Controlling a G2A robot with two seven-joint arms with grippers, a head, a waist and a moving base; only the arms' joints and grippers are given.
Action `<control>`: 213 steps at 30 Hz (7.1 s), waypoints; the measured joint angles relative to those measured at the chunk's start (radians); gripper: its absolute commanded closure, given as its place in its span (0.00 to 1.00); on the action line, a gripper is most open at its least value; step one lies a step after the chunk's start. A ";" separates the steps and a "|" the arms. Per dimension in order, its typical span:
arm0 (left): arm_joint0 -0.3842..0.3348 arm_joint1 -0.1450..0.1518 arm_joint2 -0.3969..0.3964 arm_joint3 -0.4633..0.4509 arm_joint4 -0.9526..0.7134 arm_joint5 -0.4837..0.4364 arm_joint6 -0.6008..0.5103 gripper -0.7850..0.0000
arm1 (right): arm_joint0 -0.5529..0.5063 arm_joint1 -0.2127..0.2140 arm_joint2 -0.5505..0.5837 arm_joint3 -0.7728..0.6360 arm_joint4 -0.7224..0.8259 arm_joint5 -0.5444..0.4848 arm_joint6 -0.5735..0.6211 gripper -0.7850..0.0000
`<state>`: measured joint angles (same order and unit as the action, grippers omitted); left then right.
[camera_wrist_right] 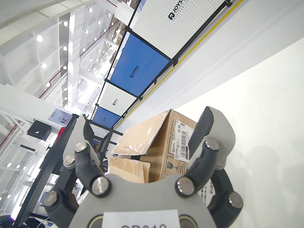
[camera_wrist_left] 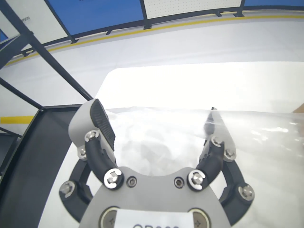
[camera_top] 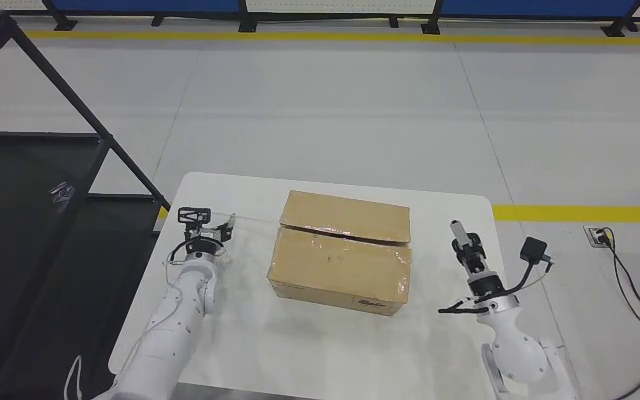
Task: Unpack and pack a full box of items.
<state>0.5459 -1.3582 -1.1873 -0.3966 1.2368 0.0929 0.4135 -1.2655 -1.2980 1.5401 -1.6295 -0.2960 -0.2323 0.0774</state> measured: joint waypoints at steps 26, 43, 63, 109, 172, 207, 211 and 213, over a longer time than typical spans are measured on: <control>-0.039 0.005 -0.117 0.098 -0.218 0.079 -0.034 0.00 | 0.009 0.003 -0.002 0.017 0.002 -0.009 0.017 0.00; -0.006 0.018 -0.177 0.116 -0.329 0.050 -0.024 0.00 | -0.002 0.005 -0.001 0.016 0.002 -0.015 0.015 0.00; 0.062 0.016 -0.228 0.039 -0.429 0.140 0.062 0.00 | 0.011 0.007 -0.006 0.043 0.010 -0.032 0.025 0.00; 0.133 0.104 0.010 -0.299 0.269 -0.612 -0.199 0.00 | -0.027 0.015 0.025 0.043 0.032 -0.050 0.022 0.00; 0.078 0.047 -0.187 -0.026 -0.244 0.013 -0.020 0.00 | 0.050 0.007 -0.047 0.040 0.041 0.020 0.007 0.00; 0.105 0.042 -0.195 -0.049 -0.264 -0.025 0.029 0.00 | 0.532 -0.145 -0.702 0.269 0.095 0.207 0.153 0.00; 0.104 0.041 -0.195 -0.046 -0.265 -0.028 0.029 0.00 | 0.600 -0.186 -0.758 0.369 0.153 0.202 0.101 0.00; 0.103 0.041 -0.196 -0.044 -0.265 -0.030 0.029 0.00 | 0.631 -0.206 -0.779 0.416 0.172 0.210 0.075 0.00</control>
<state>0.6492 -1.3169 -1.3834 -0.4405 0.9723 0.0626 0.4421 -0.6347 -1.5041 0.7608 -1.2139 -0.1244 -0.0218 0.1525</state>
